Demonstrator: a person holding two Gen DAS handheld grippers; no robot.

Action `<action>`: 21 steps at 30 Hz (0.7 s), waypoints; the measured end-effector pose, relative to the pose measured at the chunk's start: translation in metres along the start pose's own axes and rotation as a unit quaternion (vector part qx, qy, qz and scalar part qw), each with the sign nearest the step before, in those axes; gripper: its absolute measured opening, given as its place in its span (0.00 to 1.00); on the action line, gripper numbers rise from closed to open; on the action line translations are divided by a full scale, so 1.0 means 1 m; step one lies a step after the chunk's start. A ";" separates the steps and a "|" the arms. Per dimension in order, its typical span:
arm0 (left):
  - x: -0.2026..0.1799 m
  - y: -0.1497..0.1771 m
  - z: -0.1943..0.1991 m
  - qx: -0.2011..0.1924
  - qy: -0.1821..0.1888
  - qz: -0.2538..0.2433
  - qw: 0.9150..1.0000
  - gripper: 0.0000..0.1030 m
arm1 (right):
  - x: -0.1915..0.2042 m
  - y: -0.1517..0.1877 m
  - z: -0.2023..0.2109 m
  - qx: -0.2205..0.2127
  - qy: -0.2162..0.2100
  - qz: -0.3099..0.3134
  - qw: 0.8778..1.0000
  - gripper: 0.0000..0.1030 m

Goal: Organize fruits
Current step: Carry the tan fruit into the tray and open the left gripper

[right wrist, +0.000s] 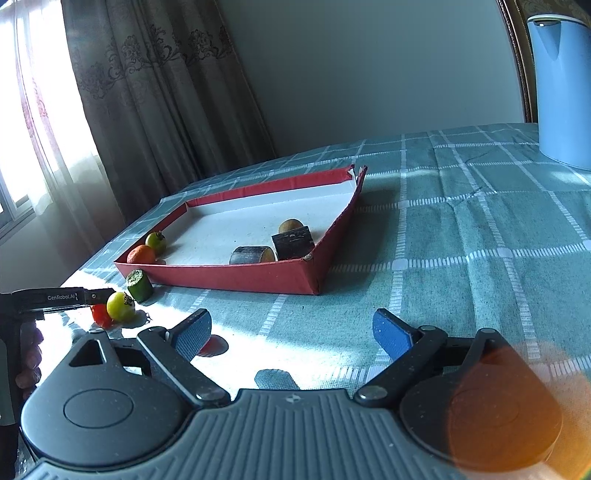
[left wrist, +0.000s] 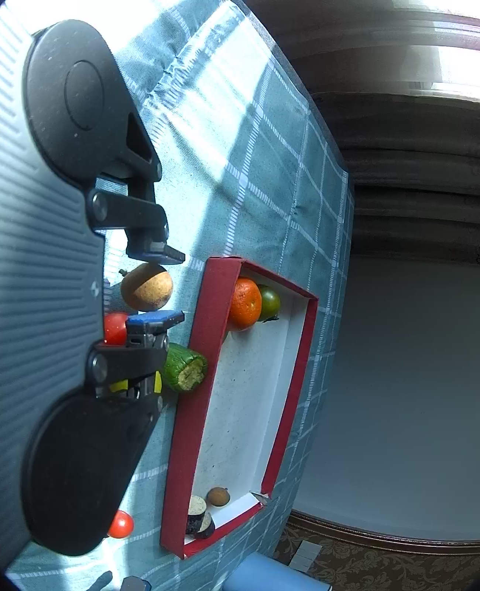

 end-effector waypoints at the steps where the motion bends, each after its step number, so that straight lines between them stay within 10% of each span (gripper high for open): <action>1: -0.001 -0.002 0.002 -0.005 -0.004 -0.003 1.000 0.23 | 0.000 0.000 0.000 0.000 0.000 0.000 1.000 0.92; 10: -0.047 -0.050 0.003 -0.064 -0.041 -0.073 0.994 0.23 | 0.000 0.000 0.000 0.000 0.000 0.000 1.000 0.92; 21: -0.081 -0.055 -0.051 -0.032 -0.057 -0.096 0.993 0.23 | 0.000 0.000 0.000 0.001 -0.011 -0.007 1.000 0.92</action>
Point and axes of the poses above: each gripper's, at about its wrist camera, not at the fingertips, and z roughly against the way its jaws point, x to its left, y to its underside, the point moved 5 cm from there along -z, roughly the way its jaws point, and after that the axes turned 4 degrees about x, right-handed, at the moved point
